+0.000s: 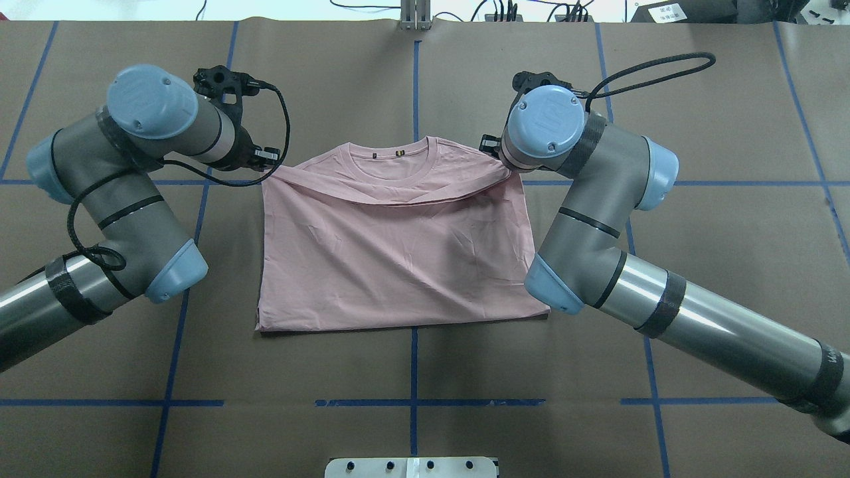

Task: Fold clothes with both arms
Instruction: 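Lay the hem near the collar and open both grippers, then lower the left gripper to the folded shirt's side edge while the right arm holds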

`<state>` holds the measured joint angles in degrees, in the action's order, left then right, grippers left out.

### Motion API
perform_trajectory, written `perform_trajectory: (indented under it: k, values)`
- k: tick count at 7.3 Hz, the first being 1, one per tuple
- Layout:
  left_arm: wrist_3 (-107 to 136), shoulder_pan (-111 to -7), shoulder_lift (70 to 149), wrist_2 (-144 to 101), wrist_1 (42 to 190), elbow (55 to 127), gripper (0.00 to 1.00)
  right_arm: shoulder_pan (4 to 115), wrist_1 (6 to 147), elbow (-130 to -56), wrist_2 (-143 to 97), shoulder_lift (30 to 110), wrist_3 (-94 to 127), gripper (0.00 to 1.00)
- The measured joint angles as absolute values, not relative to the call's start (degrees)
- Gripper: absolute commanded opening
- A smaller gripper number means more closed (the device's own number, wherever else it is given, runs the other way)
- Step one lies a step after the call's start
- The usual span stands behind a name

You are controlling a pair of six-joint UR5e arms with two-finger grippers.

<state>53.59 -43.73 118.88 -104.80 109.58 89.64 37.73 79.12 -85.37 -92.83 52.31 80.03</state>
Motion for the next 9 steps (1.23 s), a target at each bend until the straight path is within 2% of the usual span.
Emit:
perform_trajectory:
  k: [1,2,3,6,9]
  values:
    - [53.6,-43.6,118.9,-104.6,110.3,88.4,0.00,37.8,78.4,-84.3,-92.8,52.4,79.4,0.00]
    - [53.5,-43.6,118.9,-104.5,110.6,87.8,0.12,37.8,78.1,-83.8,-92.8,52.6,78.7,0.16]
    - [53.5,-43.6,118.9,-104.4,110.7,87.6,0.99,37.9,77.9,-83.6,-92.8,52.7,78.3,0.99]
    - [53.2,-43.5,118.2,-104.7,113.9,89.0,1.00,38.3,77.8,-84.1,-92.7,52.6,74.2,1.00]
    - [55.3,-41.0,111.8,-104.7,115.3,98.5,1.00,39.9,77.9,-91.3,-94.9,56.9,67.8,1.00]
